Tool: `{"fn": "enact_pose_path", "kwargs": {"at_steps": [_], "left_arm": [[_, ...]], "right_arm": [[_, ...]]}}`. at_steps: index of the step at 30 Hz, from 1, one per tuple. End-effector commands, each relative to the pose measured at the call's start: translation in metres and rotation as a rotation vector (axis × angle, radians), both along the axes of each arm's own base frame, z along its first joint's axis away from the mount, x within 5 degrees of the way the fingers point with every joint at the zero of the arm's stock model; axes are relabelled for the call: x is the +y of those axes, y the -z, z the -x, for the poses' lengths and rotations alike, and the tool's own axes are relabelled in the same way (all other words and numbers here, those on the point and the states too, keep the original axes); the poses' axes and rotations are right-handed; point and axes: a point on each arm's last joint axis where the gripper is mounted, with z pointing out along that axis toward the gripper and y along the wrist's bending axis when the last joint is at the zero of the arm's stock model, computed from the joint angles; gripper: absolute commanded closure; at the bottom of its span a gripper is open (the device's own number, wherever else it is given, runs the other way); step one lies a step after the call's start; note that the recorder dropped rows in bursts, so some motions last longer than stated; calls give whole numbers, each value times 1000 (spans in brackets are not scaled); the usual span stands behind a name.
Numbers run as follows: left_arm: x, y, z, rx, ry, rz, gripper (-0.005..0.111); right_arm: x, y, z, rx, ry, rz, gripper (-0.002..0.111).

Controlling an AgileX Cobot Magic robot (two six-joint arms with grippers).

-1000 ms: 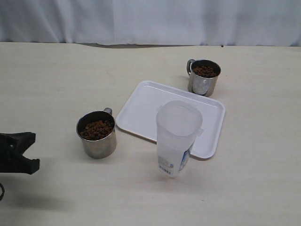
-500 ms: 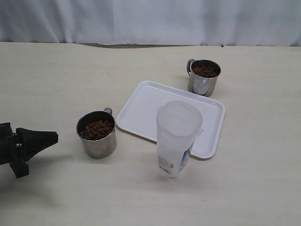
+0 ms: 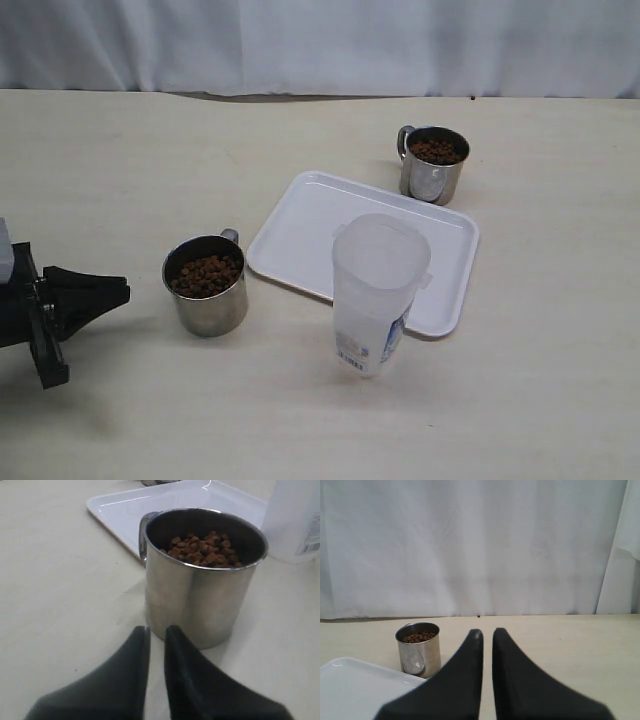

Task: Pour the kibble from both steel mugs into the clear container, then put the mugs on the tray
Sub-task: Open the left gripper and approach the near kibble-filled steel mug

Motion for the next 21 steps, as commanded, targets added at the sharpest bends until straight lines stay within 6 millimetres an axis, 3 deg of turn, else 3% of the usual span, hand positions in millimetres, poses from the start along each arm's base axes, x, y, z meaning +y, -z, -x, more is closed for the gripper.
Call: {"fn": "enact_pose_path", "kwargs": {"at_steps": [1, 4, 7, 21], "left_arm": [[-11, 12, -9, 2, -45, -90, 78], [-14, 20, -16, 36, -145, -137, 58], [-15, 15, -21, 9, -203, -91, 46], [-20, 15, -15, 25, -111, -65, 45]], "right_arm": [[0, 0, 0, -8, -5, -1, 103], [0, 0, 0, -8, -5, -1, 103], [0, 0, 0, -8, -5, -1, 103], [0, 0, 0, -8, -5, -1, 103]]}}
